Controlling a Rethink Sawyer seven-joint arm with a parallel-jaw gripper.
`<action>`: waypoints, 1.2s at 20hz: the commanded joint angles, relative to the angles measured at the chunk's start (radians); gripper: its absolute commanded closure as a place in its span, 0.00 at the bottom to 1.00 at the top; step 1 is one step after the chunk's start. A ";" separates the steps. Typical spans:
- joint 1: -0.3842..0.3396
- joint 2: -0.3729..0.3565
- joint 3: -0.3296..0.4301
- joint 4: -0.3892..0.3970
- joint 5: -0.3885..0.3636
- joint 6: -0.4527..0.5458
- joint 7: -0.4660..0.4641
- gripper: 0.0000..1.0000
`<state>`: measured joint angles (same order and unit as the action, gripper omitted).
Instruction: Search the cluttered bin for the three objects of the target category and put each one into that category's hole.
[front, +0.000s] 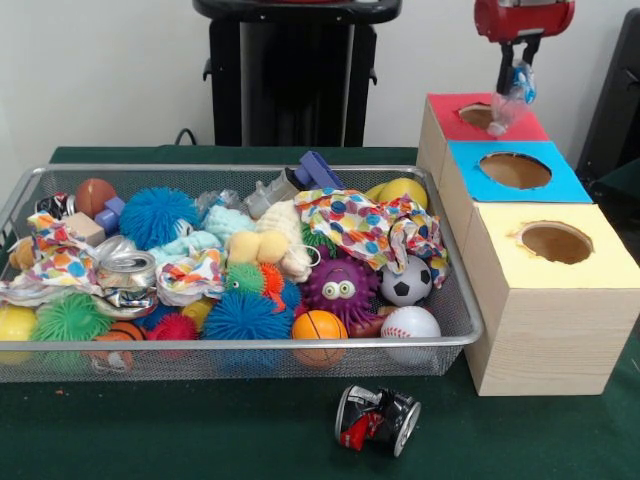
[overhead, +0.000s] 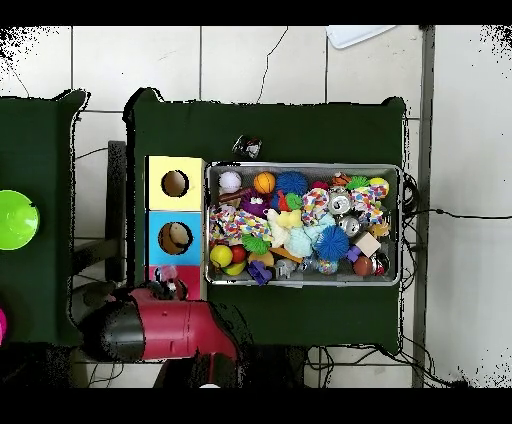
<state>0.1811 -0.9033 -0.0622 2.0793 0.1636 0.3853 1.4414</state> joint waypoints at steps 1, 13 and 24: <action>0.032 0.046 -0.022 -0.041 0.063 -0.005 0.310 1.00; 0.055 0.062 -0.038 -0.146 0.056 0.090 0.323 1.00; 0.036 0.085 -0.029 -0.224 0.038 0.121 0.288 1.00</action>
<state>0.2398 -0.8564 -0.1033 1.9330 0.1776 0.3952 1.5199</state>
